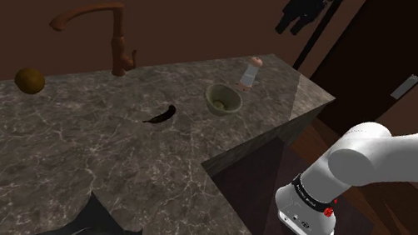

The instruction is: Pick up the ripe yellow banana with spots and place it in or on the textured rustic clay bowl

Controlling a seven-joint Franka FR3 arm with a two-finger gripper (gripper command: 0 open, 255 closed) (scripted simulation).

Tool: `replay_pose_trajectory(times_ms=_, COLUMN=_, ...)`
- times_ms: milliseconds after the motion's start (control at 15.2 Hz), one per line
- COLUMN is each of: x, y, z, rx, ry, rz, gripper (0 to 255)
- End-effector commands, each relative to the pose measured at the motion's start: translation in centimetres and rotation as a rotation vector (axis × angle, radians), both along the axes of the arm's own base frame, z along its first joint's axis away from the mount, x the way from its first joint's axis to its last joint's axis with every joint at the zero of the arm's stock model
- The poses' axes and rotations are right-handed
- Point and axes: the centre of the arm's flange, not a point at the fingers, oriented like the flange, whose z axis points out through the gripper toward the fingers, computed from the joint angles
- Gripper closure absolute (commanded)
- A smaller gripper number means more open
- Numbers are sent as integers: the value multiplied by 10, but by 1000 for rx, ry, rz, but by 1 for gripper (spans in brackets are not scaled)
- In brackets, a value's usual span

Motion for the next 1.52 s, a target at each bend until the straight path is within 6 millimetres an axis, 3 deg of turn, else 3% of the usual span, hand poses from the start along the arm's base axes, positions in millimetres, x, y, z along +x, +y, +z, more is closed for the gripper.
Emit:
replay_pose_trajectory(times_ms=0, x=0, y=0, z=0, rx=0, ry=0, rz=0, gripper=0)
replay_pose_trajectory(times_ms=726, x=61, y=81, z=-112, rx=-12, ry=63, rz=-228, gripper=0)
replay_pose_trajectory(times_ms=1452, x=130, y=145, z=-230, rx=-23, ry=126, rz=-457, gripper=0)
